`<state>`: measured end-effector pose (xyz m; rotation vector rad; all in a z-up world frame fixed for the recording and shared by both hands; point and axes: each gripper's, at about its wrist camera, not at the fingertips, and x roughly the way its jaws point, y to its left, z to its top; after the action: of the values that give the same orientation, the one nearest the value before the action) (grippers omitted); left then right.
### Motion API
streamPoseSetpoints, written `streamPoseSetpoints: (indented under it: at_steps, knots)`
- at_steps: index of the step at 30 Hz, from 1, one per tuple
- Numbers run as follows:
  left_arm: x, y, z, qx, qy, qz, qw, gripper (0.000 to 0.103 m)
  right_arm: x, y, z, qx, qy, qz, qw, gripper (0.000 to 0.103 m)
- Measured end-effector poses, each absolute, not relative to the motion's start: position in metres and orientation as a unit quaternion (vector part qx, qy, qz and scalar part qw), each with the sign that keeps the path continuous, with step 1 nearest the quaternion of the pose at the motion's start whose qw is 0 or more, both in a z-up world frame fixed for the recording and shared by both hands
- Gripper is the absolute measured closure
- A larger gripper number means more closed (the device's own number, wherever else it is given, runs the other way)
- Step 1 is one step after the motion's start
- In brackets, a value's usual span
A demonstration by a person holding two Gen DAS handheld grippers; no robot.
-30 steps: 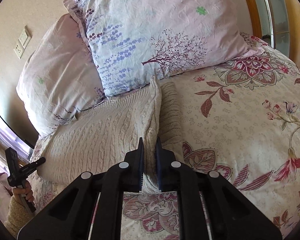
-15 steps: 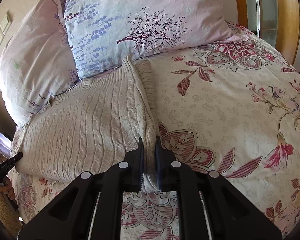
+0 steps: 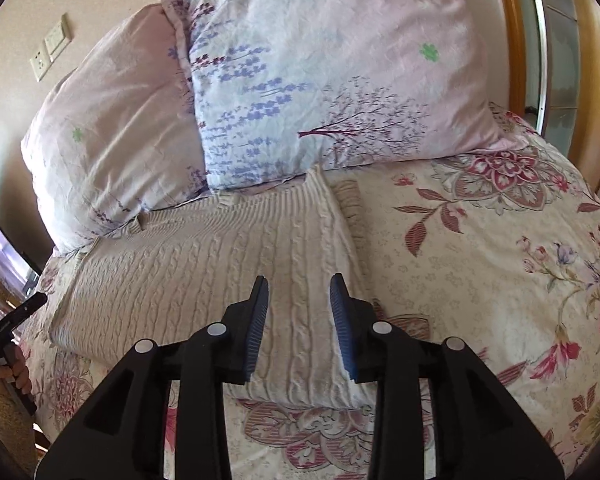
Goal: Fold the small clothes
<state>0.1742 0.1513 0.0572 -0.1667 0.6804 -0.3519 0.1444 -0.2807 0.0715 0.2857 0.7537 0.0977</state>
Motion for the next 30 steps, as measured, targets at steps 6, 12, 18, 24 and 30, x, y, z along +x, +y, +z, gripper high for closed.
streamPoseSetpoints:
  at_steps: [6,12,18,24,30]
  knots:
    - [0.182,0.107,0.049,-0.007,0.349,-0.187,0.918,0.034,0.168,-0.248,0.061,0.112,0.398,0.065,0.908,0.051]
    - [0.197,0.1,0.025,-0.006,0.396,-0.172,0.902,0.034,0.196,-0.231,0.044,0.07,0.444,0.046,0.892,0.047]
    - [0.2,0.104,0.018,-0.018,0.407,-0.171,0.897,0.034,0.216,-0.229,0.037,0.068,0.455,0.039,0.887,0.037]
    - [0.201,0.103,0.018,-0.021,0.412,-0.171,0.895,0.031,0.231,-0.223,0.035,0.051,0.457,0.038,0.887,0.031]
    - [0.194,0.138,0.039,-0.112,0.386,-0.18,0.898,0.031,0.228,-0.226,0.038,0.061,0.466,0.047,0.881,0.03]
